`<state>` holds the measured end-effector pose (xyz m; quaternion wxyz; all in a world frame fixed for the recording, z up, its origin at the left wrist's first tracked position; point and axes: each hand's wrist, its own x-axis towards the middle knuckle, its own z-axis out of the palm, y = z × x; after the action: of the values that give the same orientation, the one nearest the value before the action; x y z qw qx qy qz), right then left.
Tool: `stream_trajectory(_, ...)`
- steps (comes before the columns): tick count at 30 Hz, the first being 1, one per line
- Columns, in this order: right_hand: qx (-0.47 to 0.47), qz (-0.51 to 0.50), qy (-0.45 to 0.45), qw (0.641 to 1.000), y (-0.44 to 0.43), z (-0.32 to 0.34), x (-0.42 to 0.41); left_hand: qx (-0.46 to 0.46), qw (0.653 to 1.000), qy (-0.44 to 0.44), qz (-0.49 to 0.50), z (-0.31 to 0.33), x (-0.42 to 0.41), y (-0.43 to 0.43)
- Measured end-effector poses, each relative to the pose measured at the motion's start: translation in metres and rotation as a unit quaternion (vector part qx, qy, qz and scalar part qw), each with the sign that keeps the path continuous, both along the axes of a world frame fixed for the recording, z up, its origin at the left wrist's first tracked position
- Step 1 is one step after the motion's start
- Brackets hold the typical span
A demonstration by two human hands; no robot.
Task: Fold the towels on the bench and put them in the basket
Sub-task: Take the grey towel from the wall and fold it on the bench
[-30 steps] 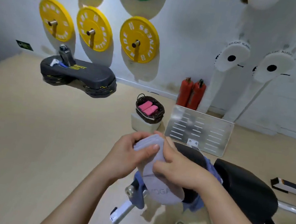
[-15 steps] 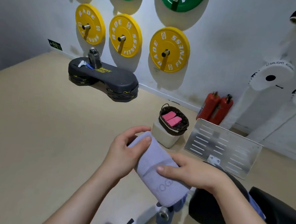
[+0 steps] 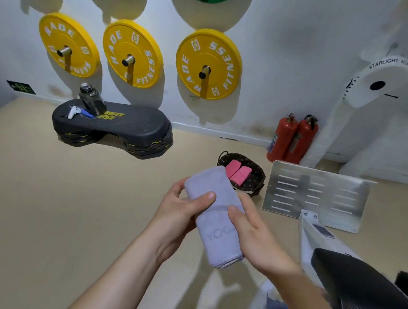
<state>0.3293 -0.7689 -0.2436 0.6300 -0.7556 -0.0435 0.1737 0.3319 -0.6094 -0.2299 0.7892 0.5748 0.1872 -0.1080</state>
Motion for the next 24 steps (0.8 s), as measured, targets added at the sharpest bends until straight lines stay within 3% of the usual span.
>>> stream_trajectory(5,-0.035,-0.187,-0.071,0.979,0.056,-0.007,0.037,0.007,0.998,0.033,-0.051,-0.011,0.064,0.008)
stream_trajectory(9,-0.062,-0.254,-0.024,0.965,0.085,-0.024,0.079,0.071,0.994,0.02,-0.083,-0.032,0.127,0.029)
stream_trajectory(12,0.018,-0.287,0.042,0.957,0.105,-0.035,0.124,0.085,0.991,0.016,-0.099,-0.047,0.181,0.049)
stream_trajectory(18,0.048,-0.419,0.091,0.902,0.122,-0.045,0.213,0.093,0.956,0.04,-0.276,-0.069,0.277,0.073)
stream_trajectory(21,0.058,-0.462,0.127,0.876,0.113,-0.062,0.254,0.07,0.947,0.065,-0.307,-0.083,0.312,0.071)
stream_trajectory(24,0.035,-0.464,0.186,0.866,0.087,-0.098,0.305,0.116,0.934,0.055,-0.334,-0.115,0.363,0.054)
